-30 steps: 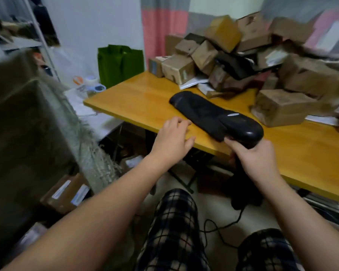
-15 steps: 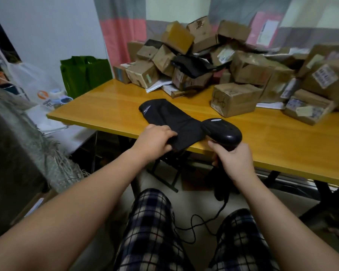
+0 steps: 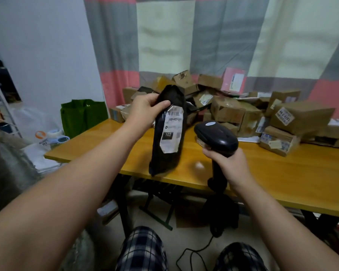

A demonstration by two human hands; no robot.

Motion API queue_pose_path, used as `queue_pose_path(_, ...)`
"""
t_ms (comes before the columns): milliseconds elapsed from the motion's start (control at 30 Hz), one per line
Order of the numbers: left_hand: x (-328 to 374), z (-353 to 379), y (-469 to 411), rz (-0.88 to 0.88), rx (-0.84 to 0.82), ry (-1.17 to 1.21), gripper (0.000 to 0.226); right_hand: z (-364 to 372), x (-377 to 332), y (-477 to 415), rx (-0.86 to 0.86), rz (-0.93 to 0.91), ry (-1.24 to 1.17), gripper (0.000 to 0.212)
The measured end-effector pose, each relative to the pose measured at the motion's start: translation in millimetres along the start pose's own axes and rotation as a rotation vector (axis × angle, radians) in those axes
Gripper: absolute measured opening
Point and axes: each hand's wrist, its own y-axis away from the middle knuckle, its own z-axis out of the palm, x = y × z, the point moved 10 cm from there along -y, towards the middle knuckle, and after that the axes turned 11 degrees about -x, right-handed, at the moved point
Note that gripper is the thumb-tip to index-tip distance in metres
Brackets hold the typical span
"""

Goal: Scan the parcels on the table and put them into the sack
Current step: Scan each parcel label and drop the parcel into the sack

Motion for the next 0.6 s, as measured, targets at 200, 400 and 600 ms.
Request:
queue_pose_path(200, 5.2, 20.5, -6.5, -0.012, -0.089, 0.176, 0.007, 18.1, 5.4, -15.2, -0.114, 0.03, -0.225, 0.036)
queue_pose_path(400, -31.2, 21.5, 9.7, -0.095, 0.006, 0.223, 0.01, 19.3, 16.5, -21.0, -0.021, 0.01, -0.158, 0.032)
queue_pose_path(600, -90.5, 46.5, 51.7, -0.241, -0.065, 0.17, 0.012, 9.8, 13.9, -25.6, 0.021, -0.01, -0.023, 0.038)
